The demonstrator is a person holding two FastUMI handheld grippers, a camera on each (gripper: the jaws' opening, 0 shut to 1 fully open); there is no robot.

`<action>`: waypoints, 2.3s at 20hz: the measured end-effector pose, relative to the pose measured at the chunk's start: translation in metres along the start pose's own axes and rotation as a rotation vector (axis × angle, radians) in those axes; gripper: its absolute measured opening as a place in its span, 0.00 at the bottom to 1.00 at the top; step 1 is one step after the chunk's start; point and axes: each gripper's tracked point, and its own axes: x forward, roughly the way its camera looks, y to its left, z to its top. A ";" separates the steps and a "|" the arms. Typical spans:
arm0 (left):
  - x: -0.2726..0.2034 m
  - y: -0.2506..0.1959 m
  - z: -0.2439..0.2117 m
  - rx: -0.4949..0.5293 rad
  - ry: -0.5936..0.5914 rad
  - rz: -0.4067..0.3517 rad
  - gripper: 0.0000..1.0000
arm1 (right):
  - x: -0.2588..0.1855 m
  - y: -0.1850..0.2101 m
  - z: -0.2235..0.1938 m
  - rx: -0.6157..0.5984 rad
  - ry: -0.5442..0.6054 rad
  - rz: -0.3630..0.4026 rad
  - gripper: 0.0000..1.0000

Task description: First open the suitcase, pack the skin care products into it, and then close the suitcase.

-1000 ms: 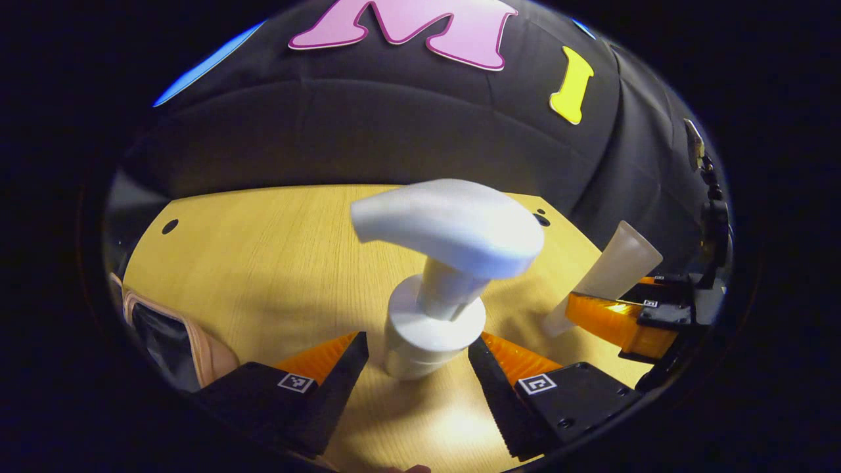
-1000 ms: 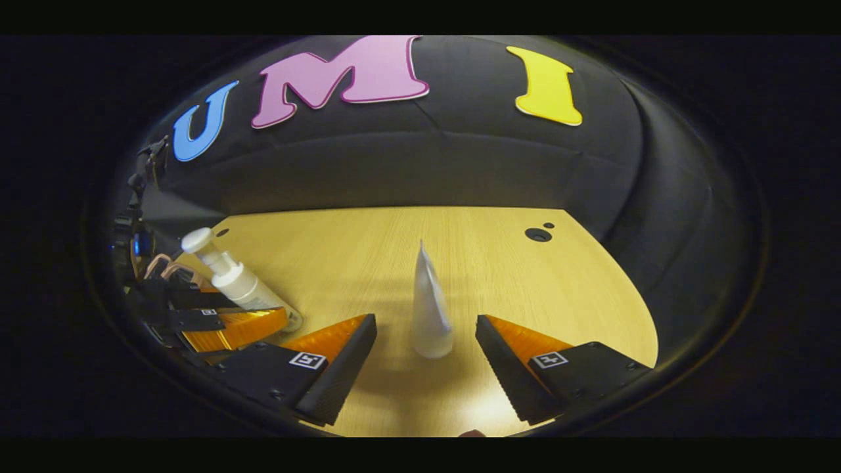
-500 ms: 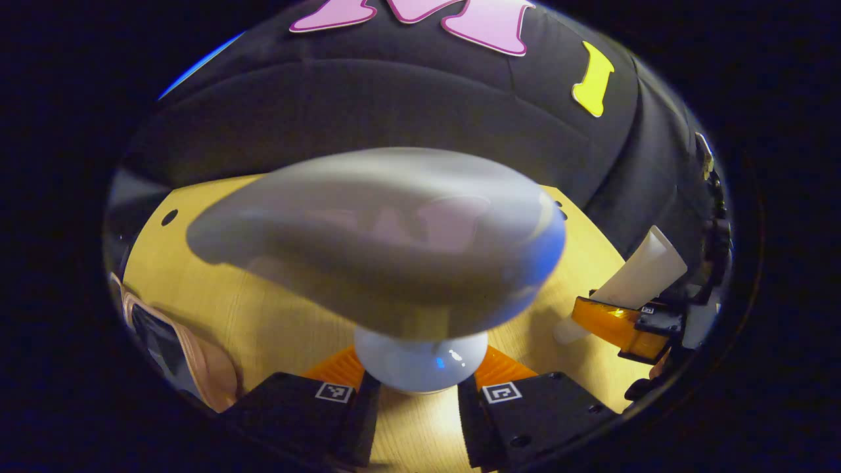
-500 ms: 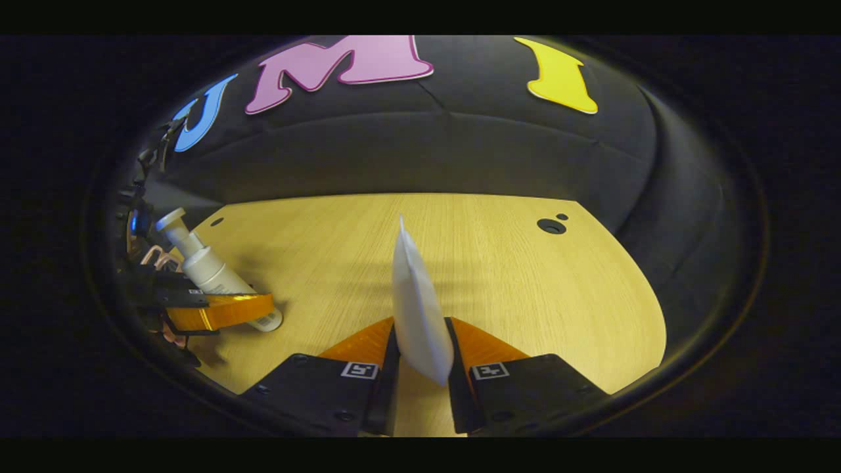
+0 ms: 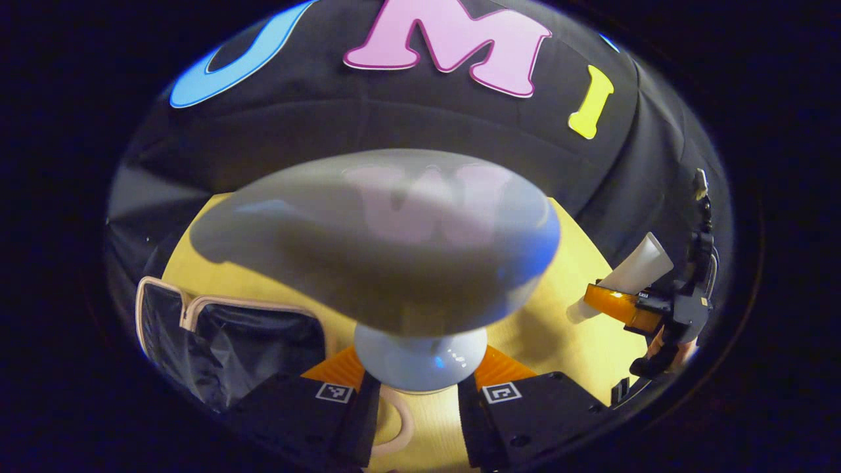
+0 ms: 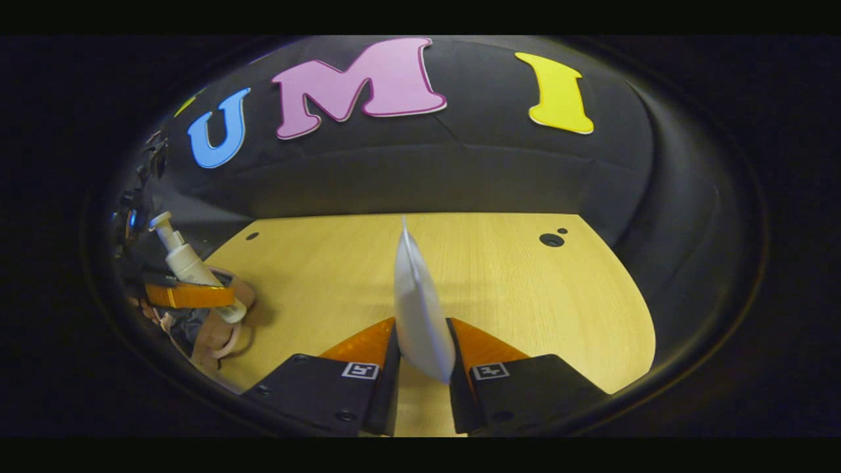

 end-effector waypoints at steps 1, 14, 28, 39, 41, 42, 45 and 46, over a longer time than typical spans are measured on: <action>-0.017 0.016 -0.002 -0.009 0.015 0.018 0.57 | -0.005 0.006 0.001 -0.002 -0.005 0.010 0.36; -0.056 0.183 -0.159 -0.099 0.705 0.249 0.57 | -0.056 0.072 -0.014 -0.045 -0.012 0.119 0.36; -0.067 0.206 -0.134 0.042 0.423 0.236 0.99 | -0.079 0.163 -0.021 -0.053 0.054 0.227 0.36; -0.189 0.277 -0.114 -0.077 0.058 0.225 0.99 | -0.034 0.400 -0.094 0.135 0.564 0.492 0.36; -0.200 0.302 -0.126 -0.125 0.051 0.245 0.98 | -0.026 0.415 -0.121 0.126 0.670 0.454 0.36; -0.206 0.316 -0.132 -0.152 0.050 0.260 0.98 | -0.022 0.421 -0.134 0.129 0.714 0.432 0.36; -0.226 0.346 -0.131 -0.212 0.040 0.291 0.99 | -0.010 0.432 -0.166 0.159 0.797 0.363 0.36; -0.231 0.356 -0.129 -0.225 0.038 0.302 0.99 | -0.005 0.431 -0.174 0.155 0.817 0.331 0.36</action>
